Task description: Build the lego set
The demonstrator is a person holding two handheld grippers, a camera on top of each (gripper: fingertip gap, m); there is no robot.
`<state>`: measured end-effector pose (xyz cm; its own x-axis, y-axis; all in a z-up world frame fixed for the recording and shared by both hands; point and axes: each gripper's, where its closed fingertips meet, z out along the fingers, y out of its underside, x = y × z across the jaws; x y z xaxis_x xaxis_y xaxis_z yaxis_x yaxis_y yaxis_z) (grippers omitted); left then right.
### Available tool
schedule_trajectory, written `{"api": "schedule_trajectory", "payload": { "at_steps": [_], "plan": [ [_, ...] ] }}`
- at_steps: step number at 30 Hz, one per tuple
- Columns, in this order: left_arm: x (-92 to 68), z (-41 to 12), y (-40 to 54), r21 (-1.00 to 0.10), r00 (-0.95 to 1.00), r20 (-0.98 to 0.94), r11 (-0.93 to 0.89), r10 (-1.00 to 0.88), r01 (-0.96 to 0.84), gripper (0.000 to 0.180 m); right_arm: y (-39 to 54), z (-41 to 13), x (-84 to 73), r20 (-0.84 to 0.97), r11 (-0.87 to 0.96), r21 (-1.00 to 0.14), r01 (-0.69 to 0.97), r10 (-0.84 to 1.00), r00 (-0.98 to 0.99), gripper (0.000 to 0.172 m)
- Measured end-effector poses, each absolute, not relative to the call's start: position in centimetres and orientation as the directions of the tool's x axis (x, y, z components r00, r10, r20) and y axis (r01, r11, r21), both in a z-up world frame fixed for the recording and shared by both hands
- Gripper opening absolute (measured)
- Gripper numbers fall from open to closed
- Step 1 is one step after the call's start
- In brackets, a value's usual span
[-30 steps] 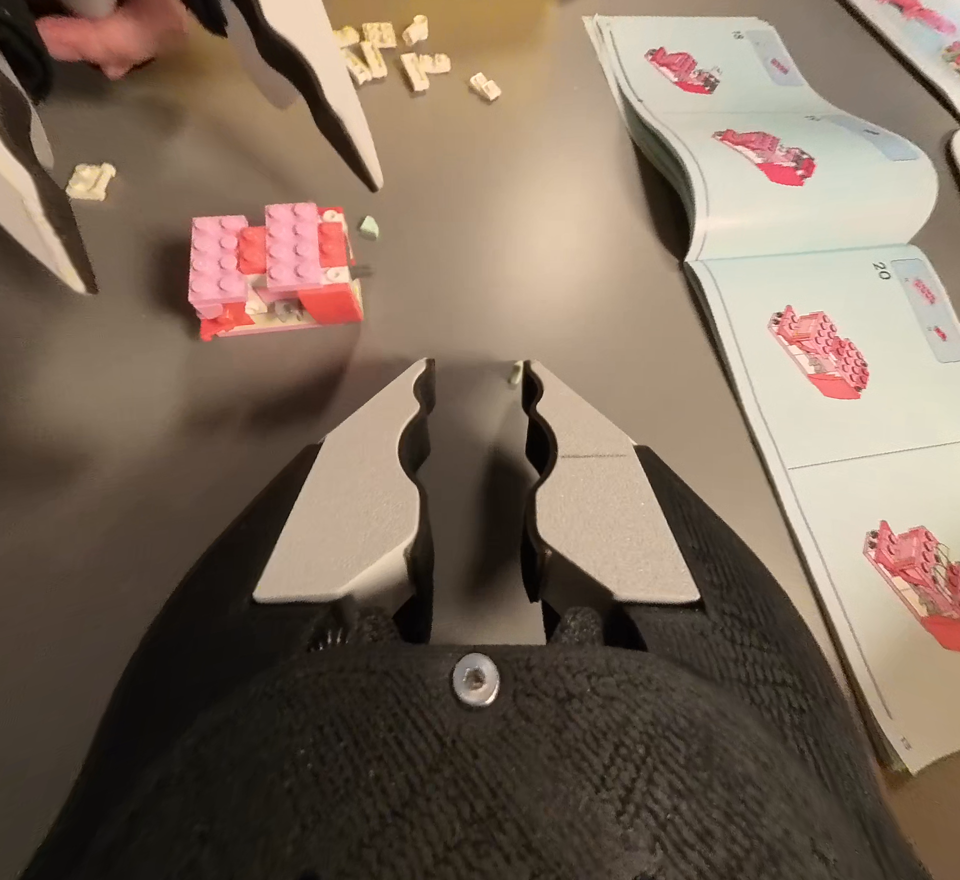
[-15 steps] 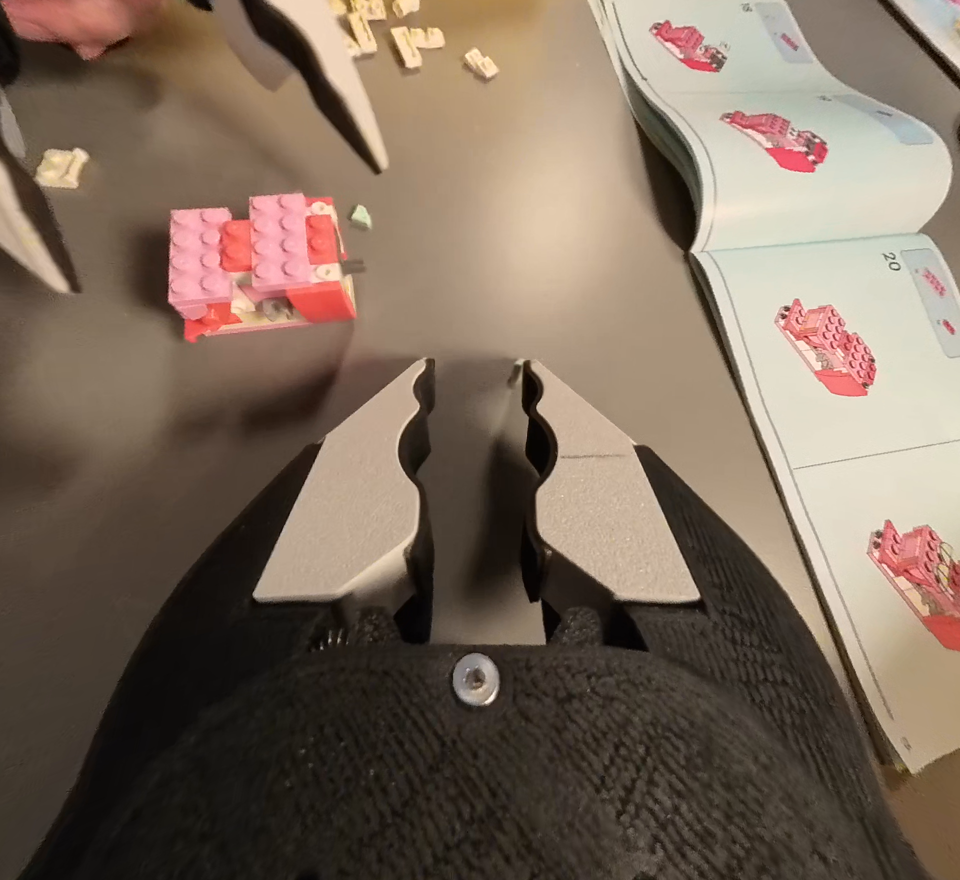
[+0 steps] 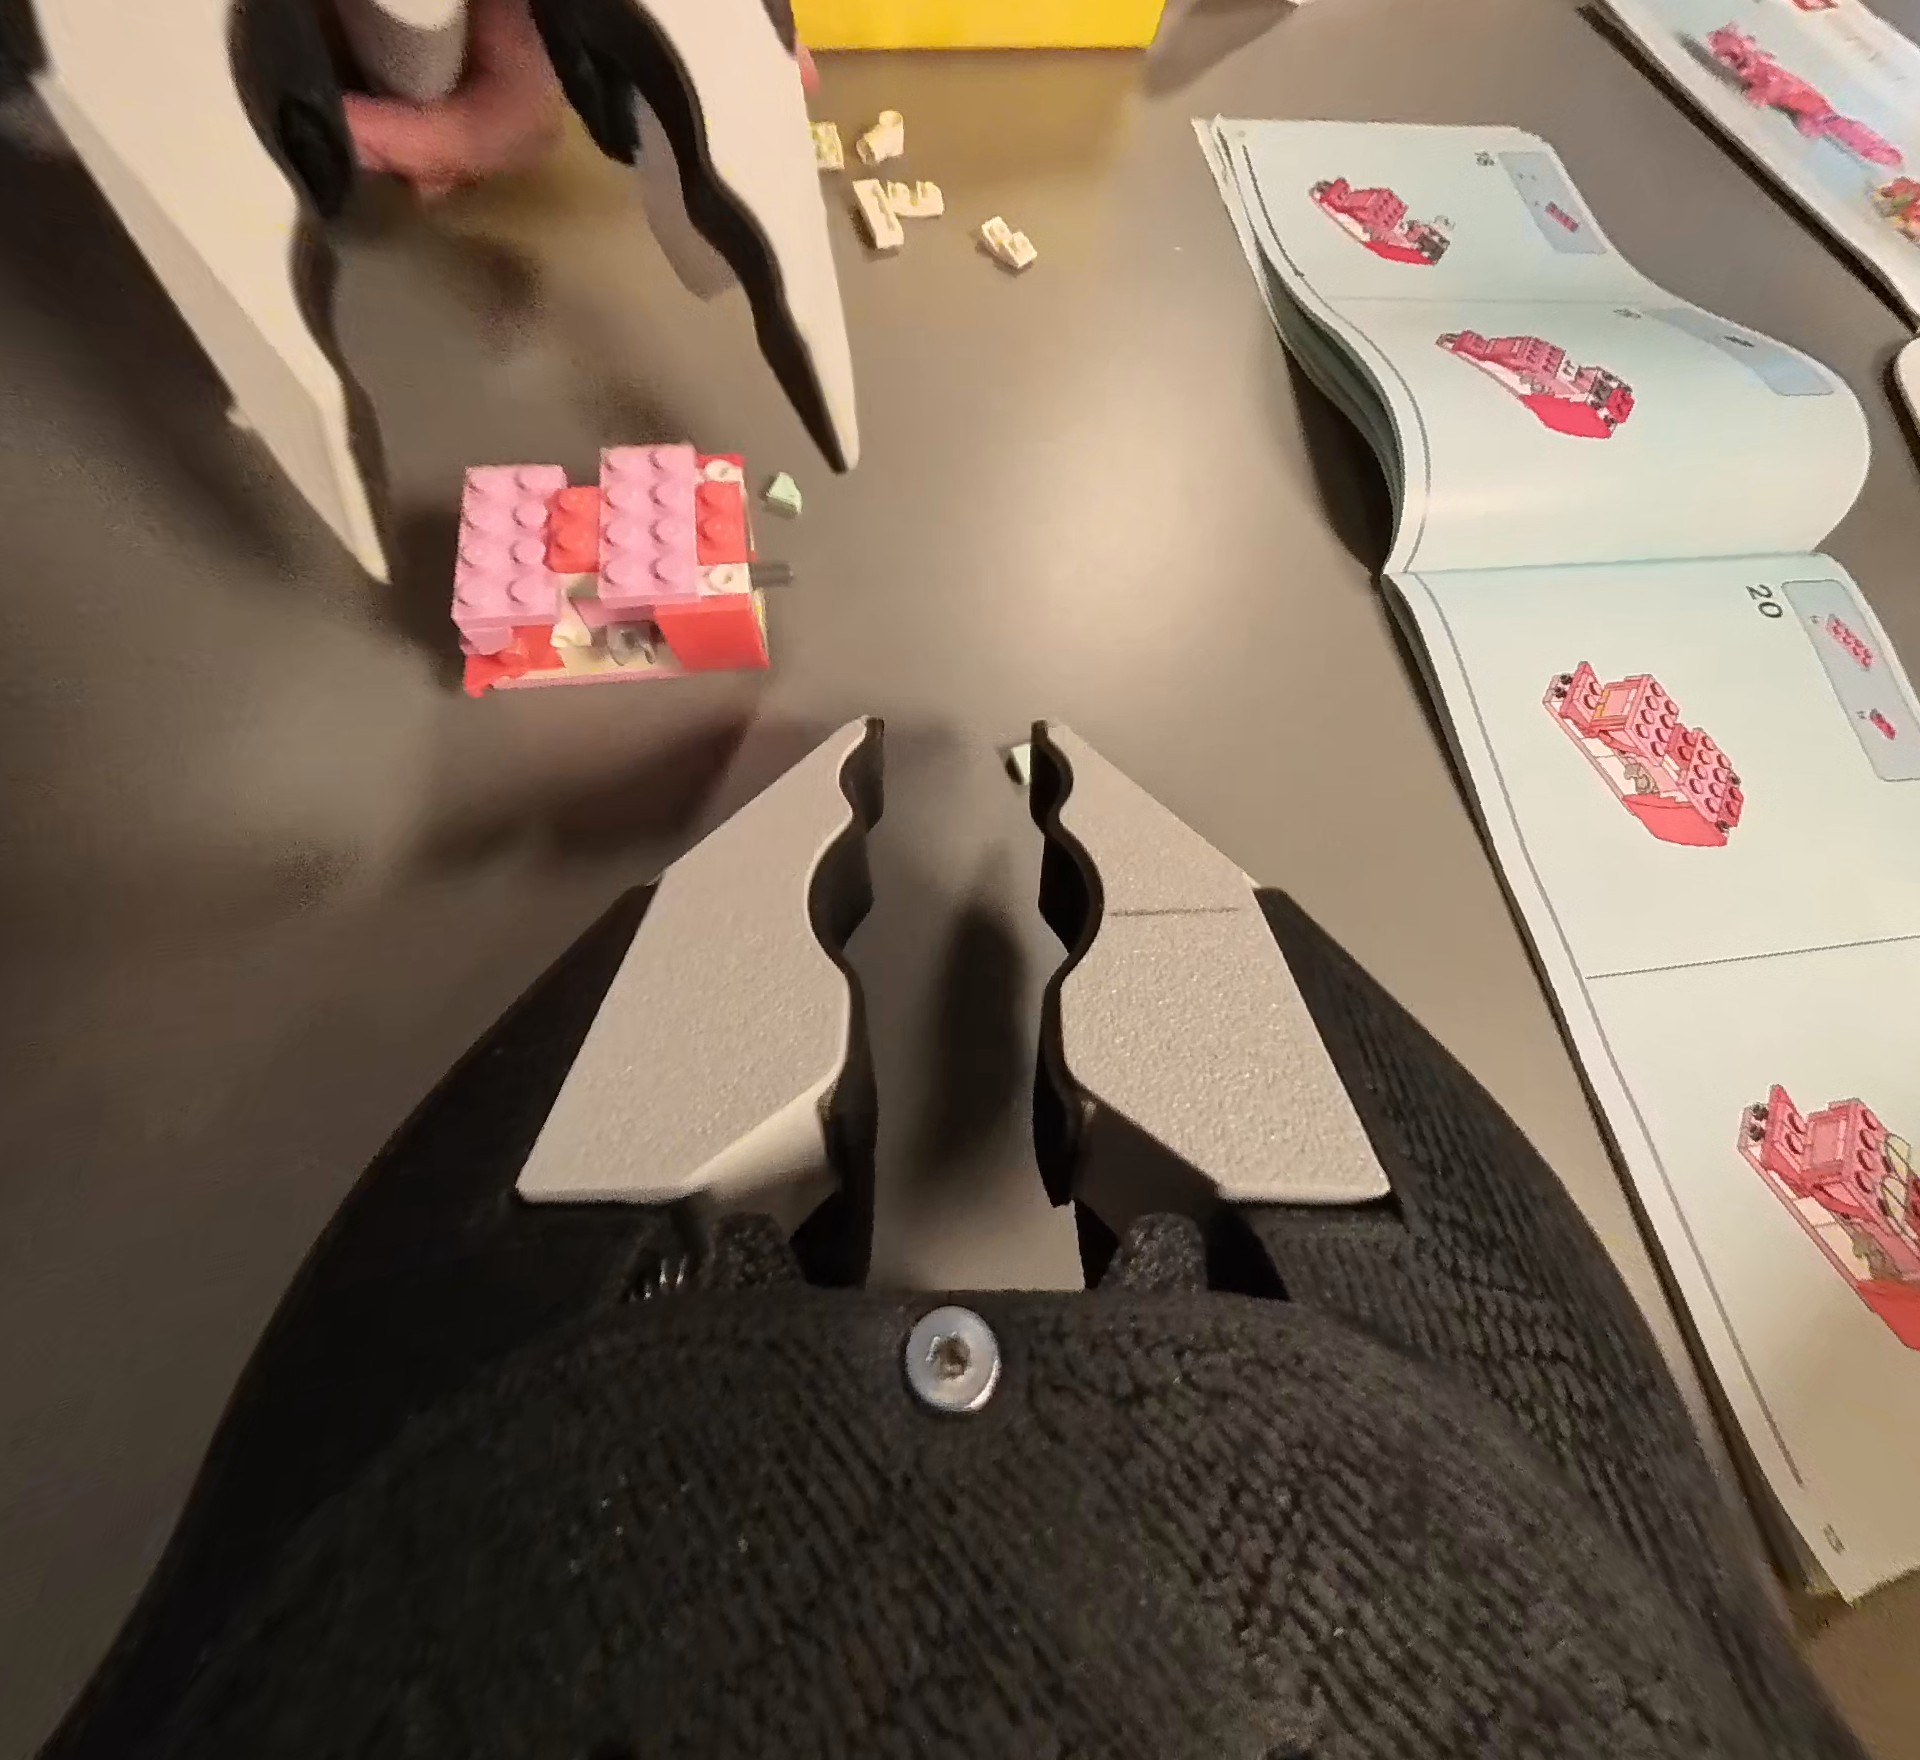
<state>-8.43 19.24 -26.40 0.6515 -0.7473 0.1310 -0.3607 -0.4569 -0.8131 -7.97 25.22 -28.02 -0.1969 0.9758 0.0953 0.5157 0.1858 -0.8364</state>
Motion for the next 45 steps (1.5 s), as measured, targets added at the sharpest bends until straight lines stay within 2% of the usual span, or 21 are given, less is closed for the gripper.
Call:
{"api": "schedule_trajectory", "payload": {
  "at_steps": [5,8,12,15,20,24,27,29,32,34,37,40,45],
  "plan": [
    [-7.6,-27.5,18.5,-0.76,0.561,0.107,-0.431,-0.821,-0.486,0.076,25.4,-26.9,-7.8,0.055,0.135,-0.876,0.462,0.981,-0.184,0.026],
    [-7.0,-28.0,18.4,-0.763,0.517,0.137,-0.423,-0.845,-0.489,0.076,25.4,-26.5,-7.7,0.034,0.113,-0.892,0.438,0.982,-0.185,0.027],
    [-6.8,-28.5,18.5,-0.761,0.507,0.153,-0.428,-0.849,-0.488,0.061,25.2,-25.8,-7.5,0.007,0.086,-0.911,0.402,0.981,-0.193,0.027],
    [-6.7,-28.6,18.4,-0.765,0.505,0.14,-0.417,-0.852,-0.491,0.06,24.9,-25.4,-7.4,-0.012,0.067,-0.923,0.378,0.979,-0.203,0.027],
    [-7.7,-28.6,19.5,-0.76,0.614,0.154,-0.49,-0.774,-0.427,0.06,23.8,-25.3,-7.6,-0.097,-0.003,-0.922,0.388,0.97,-0.223,0.021],
    [-9.0,-28.4,20.5,-0.779,0.725,0.101,-0.508,-0.681,-0.368,0.06,22.4,-25.7,-8.1,-0.071,0.044,-0.913,0.407,0.962,-0.264,0.027],
    [-10.6,-27.6,21.6,-0.809,0.821,0.11,-0.531,-0.561,-0.254,0.06,21.7,-25.1,-8.7,0.007,0.109,-0.929,0.355,0.961,-0.275,0.041],
    [-11.4,-26.3,22.2,-0.84,0.855,0.193,-0.532,-0.482,-0.11,0.06,21.9,-24.2,-9.7,0.116,0.175,-0.943,0.282,0.97,-0.212,0.049],
    [-12.4,-24.5,23.0,-0.841,0.853,0.348,-0.532,-0.388,0.101,0.06,22.7,-23.0,-11.0,0.289,0.29,-0.932,0.22,0.957,-0.037,0.048],
    [-13.2,-24.0,23.5,-0.836,0.858,0.382,-0.524,-0.343,0.163,0.06,22.1,-23.0,-11.6,0.366,0.357,-0.908,0.221,0.931,0.0,0.051],
    [-14.2,-23.1,24.1,-0.825,0.848,0.444,-0.501,-0.291,0.261,0.06,20.8,-22.7,-12.4,0.427,0.416,-0.888,0.196,0.904,0.017,0.055],
    [-14.3,-22.1,24.4,-0.795,0.791,0.541,-0.481,-0.286,0.37,0.06,21.2,-21.9,-12.8,0.475,0.448,-0.873,0.192,0.872,0.122,0.055],
    [-13.5,-21.6,24.6,-0.772,0.754,0.59,-0.474,-0.289,0.423,0.06,22.4,-21.0,-12.9,0.563,0.513,-0.824,0.238,0.788,0.251,0.048]
  ]
}}
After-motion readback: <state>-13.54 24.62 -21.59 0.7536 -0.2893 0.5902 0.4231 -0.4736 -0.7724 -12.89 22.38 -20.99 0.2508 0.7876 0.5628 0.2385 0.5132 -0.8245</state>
